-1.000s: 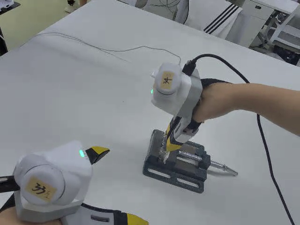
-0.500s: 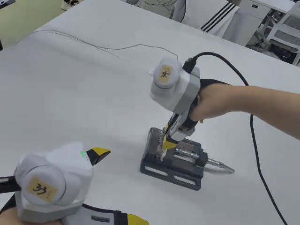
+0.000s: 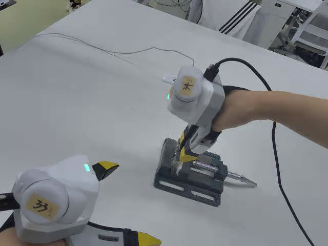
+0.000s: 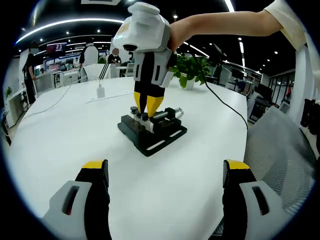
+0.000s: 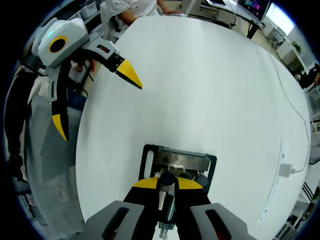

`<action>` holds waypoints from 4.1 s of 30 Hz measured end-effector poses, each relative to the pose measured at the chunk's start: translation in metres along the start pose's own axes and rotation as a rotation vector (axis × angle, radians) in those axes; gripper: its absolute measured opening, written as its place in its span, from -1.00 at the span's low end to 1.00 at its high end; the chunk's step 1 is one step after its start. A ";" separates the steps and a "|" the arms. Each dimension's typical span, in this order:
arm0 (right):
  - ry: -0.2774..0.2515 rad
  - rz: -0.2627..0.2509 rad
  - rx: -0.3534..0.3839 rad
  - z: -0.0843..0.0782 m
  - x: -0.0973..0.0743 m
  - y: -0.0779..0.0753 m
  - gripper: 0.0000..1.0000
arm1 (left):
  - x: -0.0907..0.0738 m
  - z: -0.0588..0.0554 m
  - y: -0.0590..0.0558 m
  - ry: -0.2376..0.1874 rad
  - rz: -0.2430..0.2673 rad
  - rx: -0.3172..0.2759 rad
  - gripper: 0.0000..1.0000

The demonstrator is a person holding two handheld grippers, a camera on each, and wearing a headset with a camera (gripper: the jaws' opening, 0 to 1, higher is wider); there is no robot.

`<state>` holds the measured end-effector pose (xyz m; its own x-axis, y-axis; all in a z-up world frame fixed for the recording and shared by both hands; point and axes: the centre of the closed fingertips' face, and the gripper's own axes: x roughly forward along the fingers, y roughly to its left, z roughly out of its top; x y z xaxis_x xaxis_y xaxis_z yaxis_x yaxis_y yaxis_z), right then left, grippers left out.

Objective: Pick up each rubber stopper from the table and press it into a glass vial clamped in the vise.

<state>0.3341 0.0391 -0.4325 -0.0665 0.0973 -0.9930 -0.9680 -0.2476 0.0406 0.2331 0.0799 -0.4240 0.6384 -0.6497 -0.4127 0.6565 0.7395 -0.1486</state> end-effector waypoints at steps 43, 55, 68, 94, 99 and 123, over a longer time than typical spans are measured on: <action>-0.123 0.034 0.011 0.002 -0.004 -0.001 -1.00 | -0.001 -0.005 0.004 0.027 -0.012 -0.005 0.82; -0.090 0.001 -0.036 0.004 -0.003 0.000 -1.00 | 0.005 -0.009 -0.001 0.040 -0.032 -0.016 0.81; -0.038 0.031 -0.001 0.003 0.000 -0.004 -1.00 | 0.015 -0.007 0.005 0.041 -0.038 -0.040 0.78; 0.026 0.003 0.057 0.001 0.004 -0.004 -1.00 | 0.018 0.006 0.009 0.017 -0.030 -0.031 0.77; -0.049 0.002 0.091 0.000 0.002 -0.001 -1.00 | 0.015 0.012 0.004 0.005 -0.027 -0.030 0.77; -0.282 -0.083 0.111 0.004 -0.002 0.001 -1.00 | -0.003 0.025 0.006 0.000 0.027 0.006 0.78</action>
<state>0.3324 0.0430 -0.4303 -0.0356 0.3799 -0.9243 -0.9924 -0.1222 -0.0120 0.2450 0.0824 -0.4011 0.6563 -0.6293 -0.4162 0.6411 0.7560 -0.1321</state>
